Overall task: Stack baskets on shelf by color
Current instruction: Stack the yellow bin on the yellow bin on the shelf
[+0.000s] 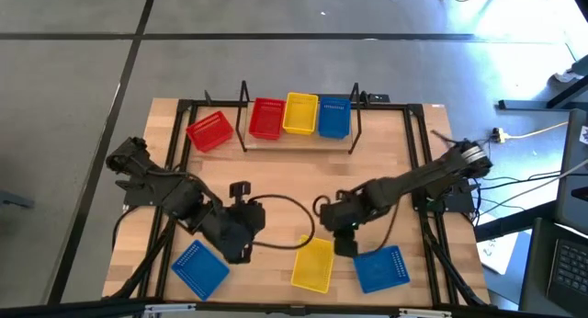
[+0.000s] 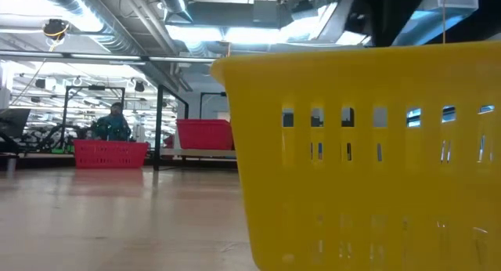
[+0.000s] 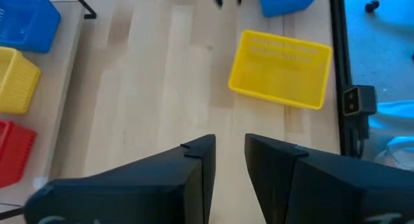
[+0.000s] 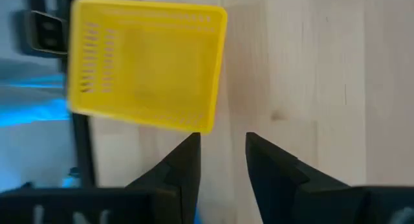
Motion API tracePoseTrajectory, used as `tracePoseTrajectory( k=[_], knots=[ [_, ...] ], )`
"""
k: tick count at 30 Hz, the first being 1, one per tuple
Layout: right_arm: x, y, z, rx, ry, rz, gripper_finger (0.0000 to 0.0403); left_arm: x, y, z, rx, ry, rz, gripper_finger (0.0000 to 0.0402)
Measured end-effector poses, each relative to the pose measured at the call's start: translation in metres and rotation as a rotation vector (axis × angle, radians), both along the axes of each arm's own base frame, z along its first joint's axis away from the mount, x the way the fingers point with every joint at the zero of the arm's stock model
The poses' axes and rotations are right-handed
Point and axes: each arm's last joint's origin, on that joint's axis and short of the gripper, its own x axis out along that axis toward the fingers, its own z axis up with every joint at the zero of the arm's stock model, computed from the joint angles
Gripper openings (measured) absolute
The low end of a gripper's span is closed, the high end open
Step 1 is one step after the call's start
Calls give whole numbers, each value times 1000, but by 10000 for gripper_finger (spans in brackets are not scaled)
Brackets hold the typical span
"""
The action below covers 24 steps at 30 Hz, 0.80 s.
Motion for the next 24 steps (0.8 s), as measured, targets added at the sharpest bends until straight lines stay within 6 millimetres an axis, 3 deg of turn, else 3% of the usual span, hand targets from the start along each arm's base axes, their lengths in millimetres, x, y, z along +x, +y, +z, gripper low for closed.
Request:
tracePoseTrajectory(
  k=[5, 9, 24],
  knots=[
    [18, 20, -31, -64, -28, 114, 120, -3, -5, 0, -8, -2, -6, 74],
    [26, 26, -49, -61, -5, 90, 119, -3, -5, 0, -11, -3, -3, 74],
    [37, 30, -82, -105, 54, 59, 120, -3, -5, 0, -8, -5, 0, 74]
  ],
)
